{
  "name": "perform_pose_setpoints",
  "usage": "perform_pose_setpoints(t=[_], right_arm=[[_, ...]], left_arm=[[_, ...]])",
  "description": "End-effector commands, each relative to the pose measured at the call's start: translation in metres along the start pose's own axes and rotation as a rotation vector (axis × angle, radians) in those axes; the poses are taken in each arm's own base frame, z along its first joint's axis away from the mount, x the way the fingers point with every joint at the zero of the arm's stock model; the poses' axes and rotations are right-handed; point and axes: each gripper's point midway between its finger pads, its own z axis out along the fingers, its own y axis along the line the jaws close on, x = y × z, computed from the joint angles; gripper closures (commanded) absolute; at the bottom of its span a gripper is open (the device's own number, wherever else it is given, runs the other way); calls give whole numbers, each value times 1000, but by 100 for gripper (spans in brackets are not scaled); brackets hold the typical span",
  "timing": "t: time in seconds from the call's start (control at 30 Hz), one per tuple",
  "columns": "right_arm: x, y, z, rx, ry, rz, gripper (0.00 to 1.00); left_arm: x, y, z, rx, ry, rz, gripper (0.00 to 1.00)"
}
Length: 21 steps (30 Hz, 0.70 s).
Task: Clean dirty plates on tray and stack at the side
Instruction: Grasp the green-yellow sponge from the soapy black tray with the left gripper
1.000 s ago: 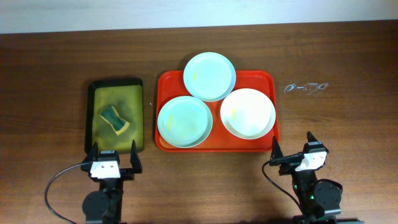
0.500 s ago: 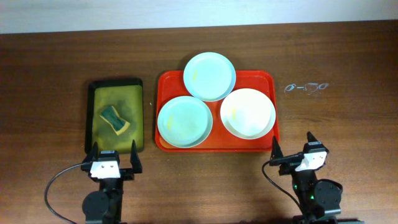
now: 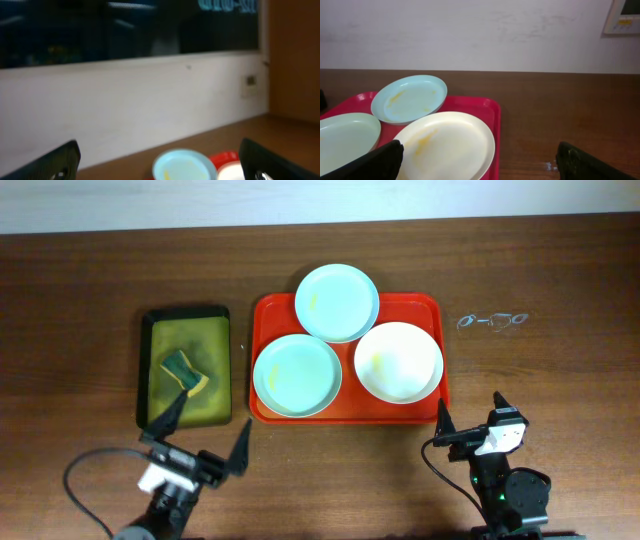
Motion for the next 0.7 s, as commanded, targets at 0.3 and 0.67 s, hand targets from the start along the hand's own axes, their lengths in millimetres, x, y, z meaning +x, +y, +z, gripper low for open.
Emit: perform_pose_setpoints(t=[0.3, 0.67], right_arm=[[3, -2, 0, 11, 4, 11, 2], [3, -2, 0, 11, 4, 11, 2]], left_arm=[[38, 124, 37, -653, 748, -362, 1], [217, 154, 20, -918, 1251, -663, 1]])
